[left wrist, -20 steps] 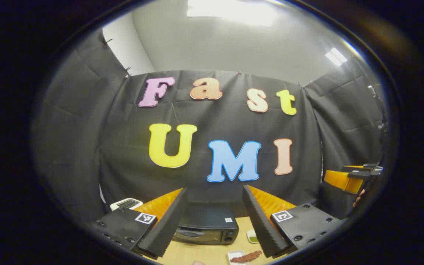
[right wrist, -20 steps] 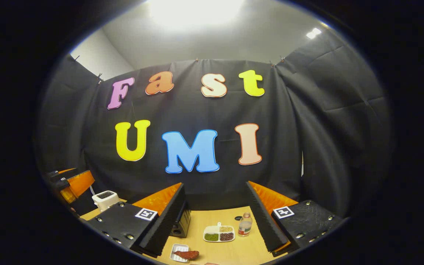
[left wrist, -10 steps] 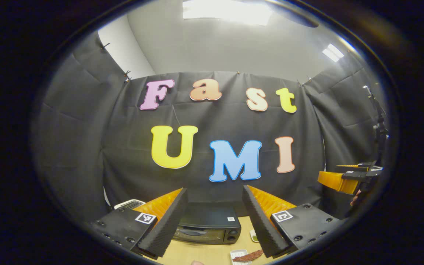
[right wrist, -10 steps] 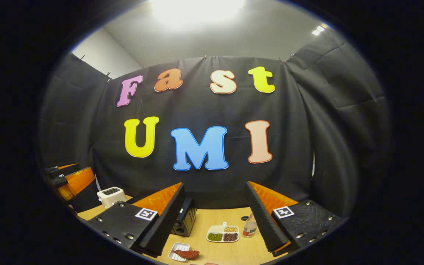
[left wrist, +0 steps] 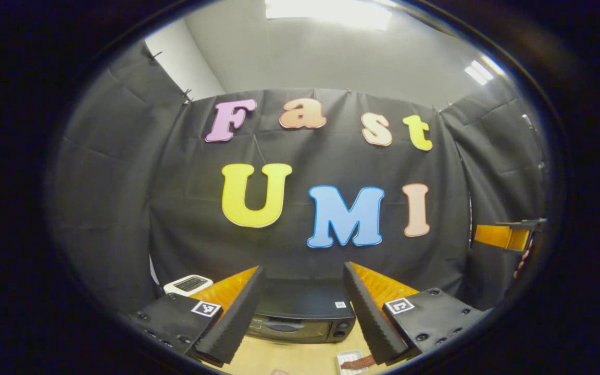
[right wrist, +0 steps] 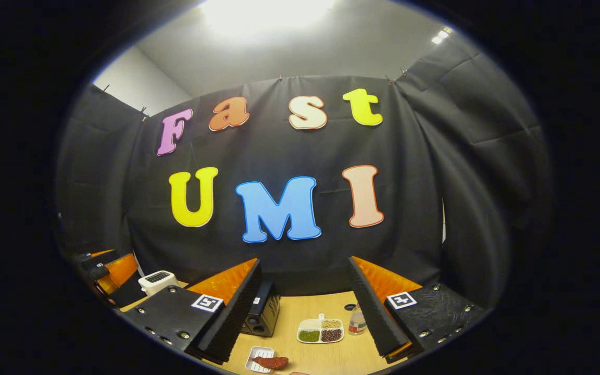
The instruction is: Open the electric oven with the left hand, put the food in, and close the electric oven.
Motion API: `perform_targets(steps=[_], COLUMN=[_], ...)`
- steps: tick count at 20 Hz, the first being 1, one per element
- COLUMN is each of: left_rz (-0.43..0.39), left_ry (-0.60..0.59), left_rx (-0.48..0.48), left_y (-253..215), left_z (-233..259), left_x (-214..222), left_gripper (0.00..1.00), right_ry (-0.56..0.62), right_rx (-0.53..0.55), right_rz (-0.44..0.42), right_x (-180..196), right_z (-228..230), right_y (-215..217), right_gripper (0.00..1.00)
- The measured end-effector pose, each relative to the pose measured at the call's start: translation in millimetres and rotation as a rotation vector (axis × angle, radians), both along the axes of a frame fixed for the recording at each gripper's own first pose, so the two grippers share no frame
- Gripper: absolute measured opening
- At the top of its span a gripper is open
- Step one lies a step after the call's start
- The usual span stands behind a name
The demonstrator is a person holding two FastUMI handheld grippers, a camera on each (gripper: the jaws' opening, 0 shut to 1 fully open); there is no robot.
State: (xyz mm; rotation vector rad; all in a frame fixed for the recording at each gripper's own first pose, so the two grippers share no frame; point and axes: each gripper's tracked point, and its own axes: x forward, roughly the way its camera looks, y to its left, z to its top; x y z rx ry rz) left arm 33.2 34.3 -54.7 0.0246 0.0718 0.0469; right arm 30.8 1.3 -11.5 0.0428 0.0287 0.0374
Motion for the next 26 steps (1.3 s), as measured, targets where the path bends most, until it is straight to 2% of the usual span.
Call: perform_targets(steps=[3,4,8,11,15,17,18,21,24,26], left_rz=[-0.045,-0.061,-0.095,-0.094,-0.116,-0.11,-0.103,-0.076,-0.056,-0.046], left_ry=[0.068,0.083,0.192,0.253,0.34,0.397,0.421,0.448,0.468,0.488], left_rx=[-0.012,-0.019,-0.05,-0.016,-0.03,-0.059,-0.062,-0.013,0.004,0.016], left_y=[12.8,16.9,36.0,49.3,51.3,53.1,54.3,63.7,66.0,63.0], left_z=[-38.2,-51.6,-123.2,-168.9,-225.6,-253.3,-263.7,-281.7,-295.1,-302.9], left_x=[29.5,39.2,72.3,99.0,126.6,135.7,138.3,146.4,150.6,153.9], left_gripper=[0.95,1.0,1.0,0.99,0.99,0.96,1.0,0.96,1.0,0.99], right_ry=[0.031,0.041,0.072,0.08,0.107,0.122,0.125,0.139,0.135,0.137], right_rx=[0.001,0.001,-0.004,-0.025,-0.043,-0.047,-0.049,-0.071,-0.071,-0.059], right_rz=[-0.072,-0.094,-0.172,-0.214,-0.265,-0.269,-0.264,-0.237,-0.23,-0.218], right_x=[2.1,3.1,5.7,6.7,9.2,7.8,8.3,10.9,17.1,20.9], right_z=[-10.0,-12.3,-22.0,-29.2,-43.9,-48.3,-48.8,-51.9,-48.7,-48.7], right_y=[2.1,3.1,7.4,9.5,9.5,11.9,12.8,10.7,2.1,1.9], right_gripper=[0.98,0.98,0.98,0.98,0.98,0.99,0.99,0.99,0.99,0.99])
